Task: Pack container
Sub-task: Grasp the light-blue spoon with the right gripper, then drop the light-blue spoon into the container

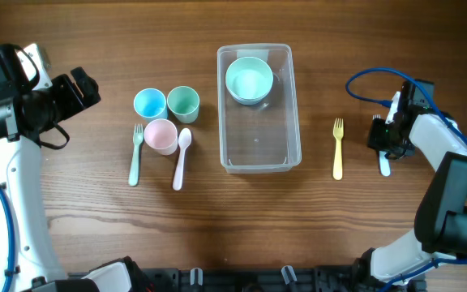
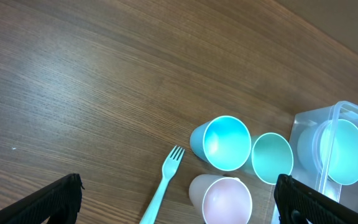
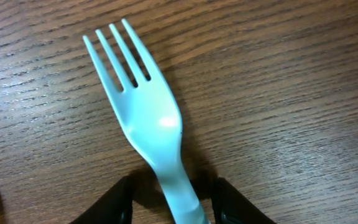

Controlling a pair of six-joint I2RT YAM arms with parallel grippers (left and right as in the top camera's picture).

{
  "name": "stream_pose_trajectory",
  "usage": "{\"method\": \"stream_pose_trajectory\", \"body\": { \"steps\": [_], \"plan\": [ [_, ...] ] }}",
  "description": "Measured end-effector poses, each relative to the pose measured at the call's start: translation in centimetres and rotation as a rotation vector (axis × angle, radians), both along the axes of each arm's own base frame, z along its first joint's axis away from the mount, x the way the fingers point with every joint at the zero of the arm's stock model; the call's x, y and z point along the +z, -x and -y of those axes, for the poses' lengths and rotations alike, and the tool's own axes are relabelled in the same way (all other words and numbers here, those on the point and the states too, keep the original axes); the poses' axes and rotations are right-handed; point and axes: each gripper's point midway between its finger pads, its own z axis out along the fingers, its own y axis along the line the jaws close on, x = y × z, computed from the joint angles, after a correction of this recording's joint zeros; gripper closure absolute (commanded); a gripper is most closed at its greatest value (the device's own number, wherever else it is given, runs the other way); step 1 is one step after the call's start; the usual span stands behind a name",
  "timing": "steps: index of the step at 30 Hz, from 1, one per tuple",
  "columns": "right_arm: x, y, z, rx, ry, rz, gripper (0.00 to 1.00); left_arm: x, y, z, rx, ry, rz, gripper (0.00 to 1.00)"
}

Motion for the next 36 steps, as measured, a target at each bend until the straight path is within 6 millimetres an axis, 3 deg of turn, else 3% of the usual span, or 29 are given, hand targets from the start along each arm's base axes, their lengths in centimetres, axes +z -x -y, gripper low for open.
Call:
{"method": "stream_pose_trajectory", "body": {
  "steps": [3, 6, 13, 15, 19, 21, 23, 26, 28, 29, 31, 34, 36],
  "plan": [
    [0.0, 0.0, -0.3, -0.006, -0.016, -0.003, 0.8, 0.0, 0.0, 0.0, 0.0, 0.0, 0.0, 0.0],
    [-0.1, 0.0, -0.4, -0.029, -0.029, -0.003, 0.86, 0.0, 0.0, 0.0, 0.0, 0.0, 0.0, 0.0],
    [0.0, 0.4, -0.5, -0.073, -0.042, -0.016, 0.89, 0.0, 0.0, 0.0, 0.0, 0.0, 0.0, 0.0],
    [0.0, 1.3, -0.8, -0.093, -0.059, -0.07, 0.95, 0.0, 0.0, 0.0, 0.0, 0.0, 0.0, 0.0],
    [0.7, 3.4, -1.4, -0.113, -0.088, -0.194, 0.95, 0.0, 0.0, 0.0, 0.0, 0.0, 0.0, 0.0],
    [2.9, 2.5, -1.4, -0.106, -0.085, -0.184, 0.96, 0.0, 0.0, 0.0, 0.0, 0.0, 0.0, 0.0],
    [8.2, -0.2, -2.5, -0.054, -0.067, -0.051, 0.96, 0.0, 0.0, 0.0, 0.0, 0.0, 0.0, 0.0],
    [17.1, -3.2, -7.0, 0.096, -0.082, 0.205, 0.96, 0.0, 0.0, 0.0, 0.0, 0.0, 0.0, 0.0],
    [22.5, -3.0, -12.6, 0.293, -0.115, 0.357, 0.96, 0.0, 0.0, 0.0, 0.0, 0.0, 0.0, 0.0],
    [23.9, -2.4, -15.3, 0.407, -0.137, 0.395, 0.96, 0.0, 0.0, 0.0, 0.0, 0.0, 0.0, 0.0],
    [24.9, -0.4, -21.5, 0.702, -0.169, 0.417, 0.96, 0.0, 0.0, 0.0, 0.0, 0.0, 0.0, 0.0],
    [24.7, 2.4, -29.0, 1.126, -0.169, 0.44, 0.96, 0.0, 0.0, 0.0, 0.0, 0.0, 0.0, 0.0],
    [24.3, 2.3, -31.1, 1.277, -0.138, 0.471, 0.96, 0.0, 0.0, 0.0, 0.0, 0.0, 0.0, 0.0]
  ]
}}
